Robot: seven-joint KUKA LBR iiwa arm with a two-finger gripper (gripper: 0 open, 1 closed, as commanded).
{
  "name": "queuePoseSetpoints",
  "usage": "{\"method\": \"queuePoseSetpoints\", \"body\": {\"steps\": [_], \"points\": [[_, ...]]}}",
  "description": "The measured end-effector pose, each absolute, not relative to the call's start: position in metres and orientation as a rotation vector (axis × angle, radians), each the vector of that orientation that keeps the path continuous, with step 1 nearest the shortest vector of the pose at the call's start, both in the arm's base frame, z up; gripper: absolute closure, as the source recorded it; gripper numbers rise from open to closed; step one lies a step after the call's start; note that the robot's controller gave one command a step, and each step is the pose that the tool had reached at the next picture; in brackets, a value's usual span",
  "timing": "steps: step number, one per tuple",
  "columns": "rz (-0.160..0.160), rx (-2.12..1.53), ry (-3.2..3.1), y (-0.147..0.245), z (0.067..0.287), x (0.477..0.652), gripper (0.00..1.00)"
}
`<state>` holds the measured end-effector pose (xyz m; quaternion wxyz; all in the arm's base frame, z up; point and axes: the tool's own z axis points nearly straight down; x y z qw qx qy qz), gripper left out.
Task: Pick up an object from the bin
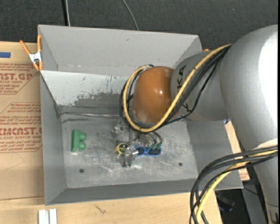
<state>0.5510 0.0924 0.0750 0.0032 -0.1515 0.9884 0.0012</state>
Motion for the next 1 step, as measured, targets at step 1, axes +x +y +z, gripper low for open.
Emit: {"method": "queuePoseSetpoints", "body": {"steps": [1], "points": [[0.001,-0.718,3.038,0.0256,0.0742,0.5126,0.0]]}}
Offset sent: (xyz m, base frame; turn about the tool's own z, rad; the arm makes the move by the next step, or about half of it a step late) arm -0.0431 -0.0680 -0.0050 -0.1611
